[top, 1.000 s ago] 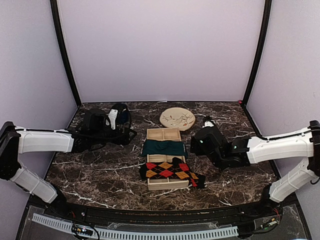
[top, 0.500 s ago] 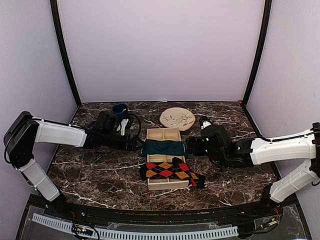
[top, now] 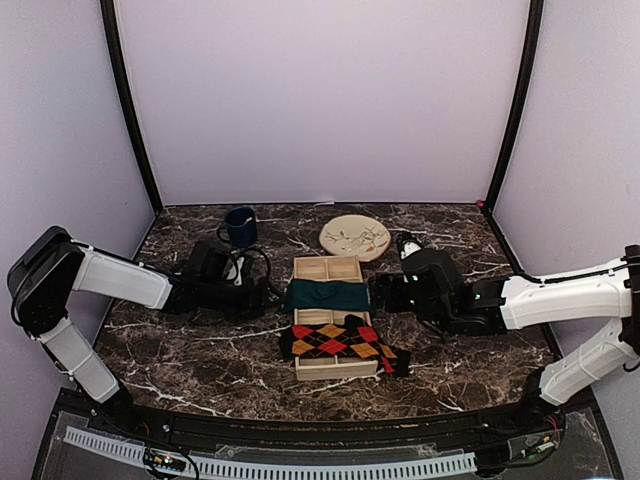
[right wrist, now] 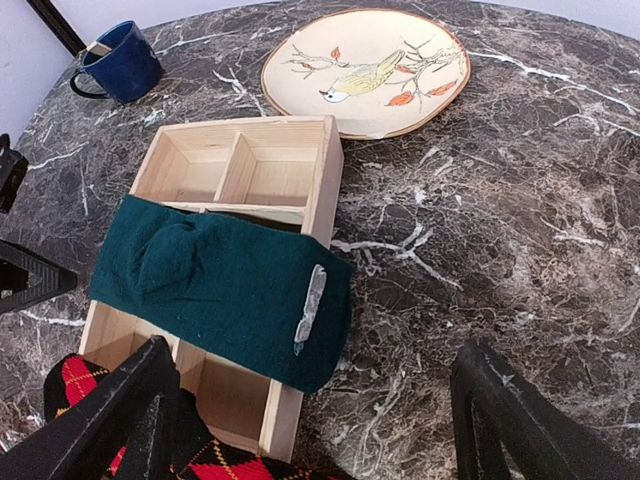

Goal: Roll the socks
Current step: Pick up the sock from the storage box.

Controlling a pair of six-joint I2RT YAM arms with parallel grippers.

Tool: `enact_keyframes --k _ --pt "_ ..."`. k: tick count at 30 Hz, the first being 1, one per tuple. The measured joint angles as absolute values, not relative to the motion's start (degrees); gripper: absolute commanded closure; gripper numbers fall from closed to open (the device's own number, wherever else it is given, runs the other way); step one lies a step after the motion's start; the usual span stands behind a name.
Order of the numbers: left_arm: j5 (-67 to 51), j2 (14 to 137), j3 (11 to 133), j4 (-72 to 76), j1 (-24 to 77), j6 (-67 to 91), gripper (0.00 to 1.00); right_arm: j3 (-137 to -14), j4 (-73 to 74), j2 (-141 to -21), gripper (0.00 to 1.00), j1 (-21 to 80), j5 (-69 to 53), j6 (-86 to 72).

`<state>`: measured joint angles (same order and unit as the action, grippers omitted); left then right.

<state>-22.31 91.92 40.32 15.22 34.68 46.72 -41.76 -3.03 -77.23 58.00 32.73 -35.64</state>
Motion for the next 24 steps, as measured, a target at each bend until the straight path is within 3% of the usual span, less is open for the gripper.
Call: enact_keyframes --k 14,24 --pt "-23.00 94.56 35.09 27.38 35.42 62.00 0.27 -41.76 -3.22 -78.13 0.13 57.95 31.88 -34.57" --pt "-19.07 96.79 33.98 30.92 38.57 69.25 0.43 -41.76 -3.49 -78.26 0.13 57.65 31.31 -34.44"
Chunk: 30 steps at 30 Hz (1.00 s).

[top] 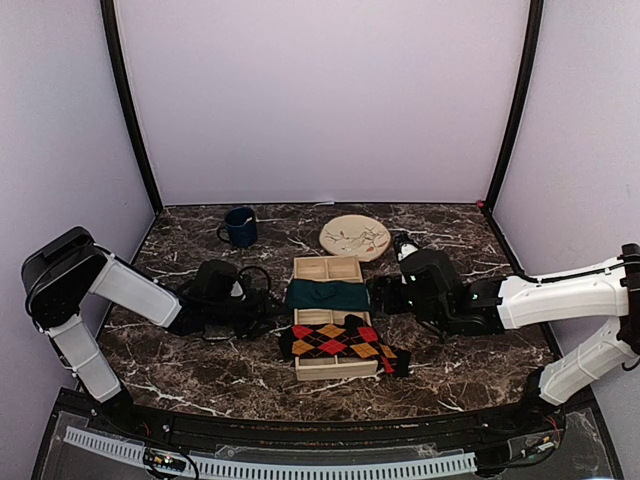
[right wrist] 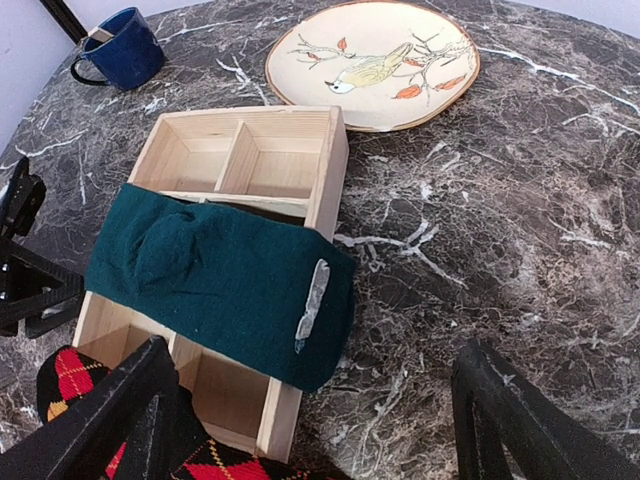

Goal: Roll the socks
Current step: Pick up the sock from the storage box.

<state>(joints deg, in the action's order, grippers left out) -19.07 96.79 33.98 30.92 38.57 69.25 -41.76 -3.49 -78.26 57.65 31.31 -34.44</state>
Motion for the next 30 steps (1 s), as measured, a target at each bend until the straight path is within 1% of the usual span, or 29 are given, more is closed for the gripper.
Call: enact_keyframes --k 3,9,13,23,28,30 --pt "-16.47 96.66 33.45 31.31 38.92 70.81 0.47 -41.76 -3.57 -78.26 0.13 57.60 31.03 -34.46" --pt "-12.38 96.64 31.97 34.13 39.38 74.17 0.49 -41.76 -3.90 -78.26 0.13 57.60 30.33 -34.52" --pt "-11.29 97.30 31.94 36.60 39.72 76.03 0.50 -41.76 -3.90 -78.26 0.13 57.60 29.85 -34.52" --pt "-10.35 100.31 32.97 39.03 40.18 78.74 0.56 -41.71 -3.95 -78.24 0.13 57.60 29.47 -34.54" --pt "-9.72 101.45 32.97 40.64 40.42 80.01 0.61 -41.47 -3.95 -78.22 0.13 57.60 29.32 -34.57" --pt "-9.54 101.82 33.12 40.97 40.42 80.25 0.64 -41.30 -3.90 -78.22 0.13 57.60 29.21 -34.57"
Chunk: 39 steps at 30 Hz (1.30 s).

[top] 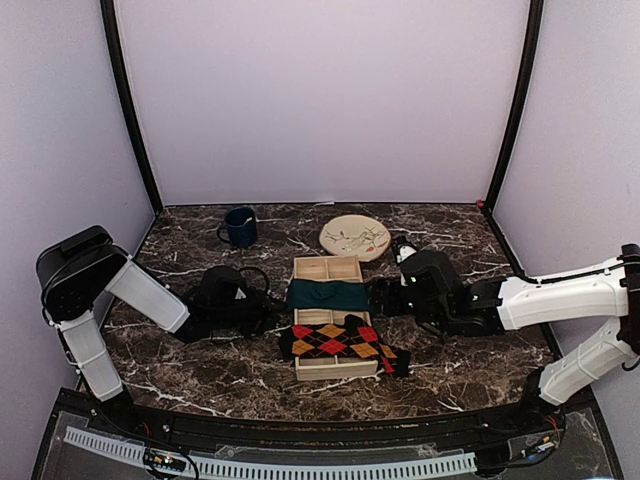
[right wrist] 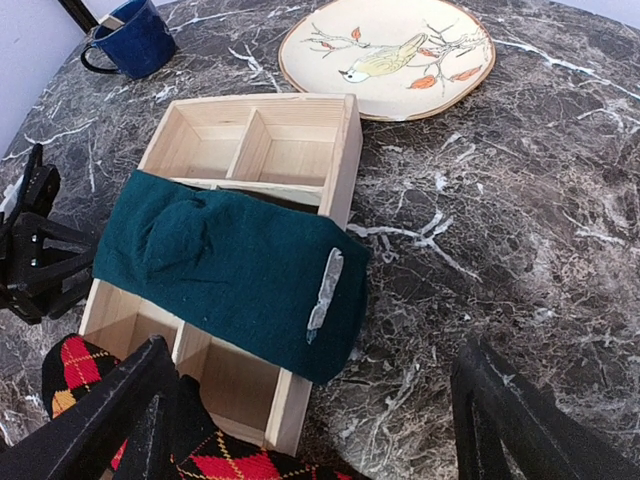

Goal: Roll the socks
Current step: Pick up the sock from the storage box.

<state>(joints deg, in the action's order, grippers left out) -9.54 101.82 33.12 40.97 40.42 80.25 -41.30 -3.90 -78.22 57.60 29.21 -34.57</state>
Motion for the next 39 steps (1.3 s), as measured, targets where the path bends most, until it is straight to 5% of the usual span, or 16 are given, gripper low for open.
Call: enact_keyframes --k 11,16,28,33,39 --pt "-7.42 103.09 33.63 42.76 40.47 81.60 0.78 -41.19 -3.86 -78.22 0.13 57.67 28.08 -34.83" --pt "-6.31 103.09 33.63 43.94 40.51 82.21 1.00 -41.19 -3.77 -78.22 0.13 58.11 28.10 -34.83" --pt "-4.99 102.94 33.65 45.60 40.80 81.62 1.00 -41.80 -1.21 -78.41 0.13 60.73 29.50 -34.41" --pt "-3.73 99.37 33.43 44.42 40.95 79.18 1.00 -45.58 2.46 -80.66 0.00 64.86 32.32 -32.77" --pt "-2.26 93.97 33.41 42.81 41.15 75.64 1.00 -51.03 7.09 -83.55 0.00 70.24 35.05 -29.52"
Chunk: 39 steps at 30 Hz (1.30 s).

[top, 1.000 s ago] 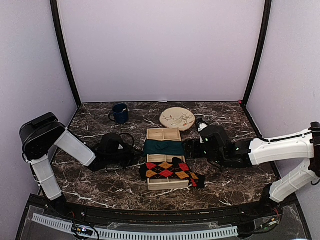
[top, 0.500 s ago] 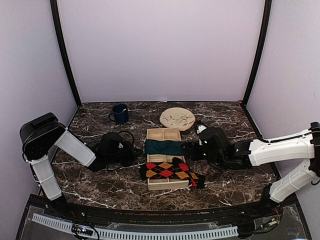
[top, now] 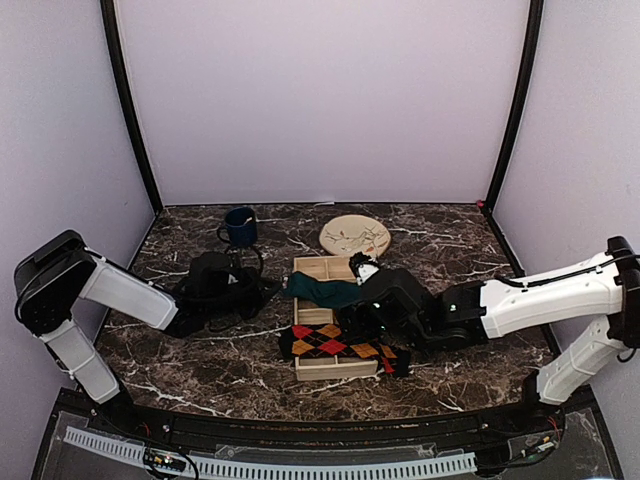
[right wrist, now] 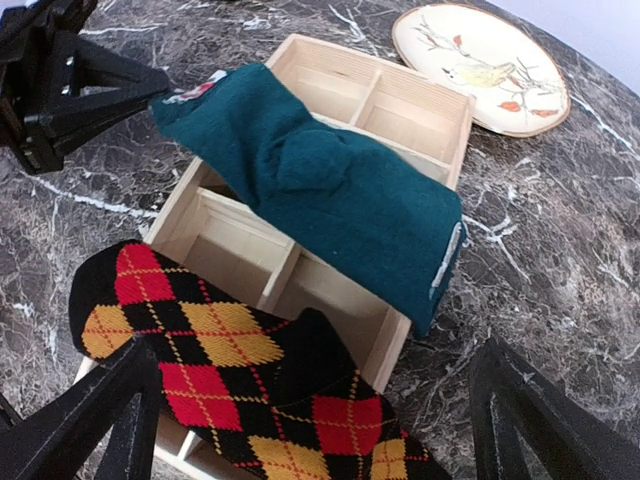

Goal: Roll the socks
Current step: Pick up the sock from the storage box.

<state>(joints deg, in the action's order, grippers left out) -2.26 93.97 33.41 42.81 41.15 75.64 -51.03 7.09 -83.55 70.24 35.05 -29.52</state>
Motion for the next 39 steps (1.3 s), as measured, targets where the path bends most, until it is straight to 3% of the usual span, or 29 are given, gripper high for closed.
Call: enact_keyframes --k 21,39 --pt "-1.02 87.92 33.71 33.47 41.69 63.42 1.00 -77.32 22.39 -105.34 0.01 82.46 38.24 -16.32" --pt "-2.09 87.94 33.74 33.17 41.69 61.21 1.00 -82.61 25.56 -114.52 0.00 82.89 36.36 -15.27"
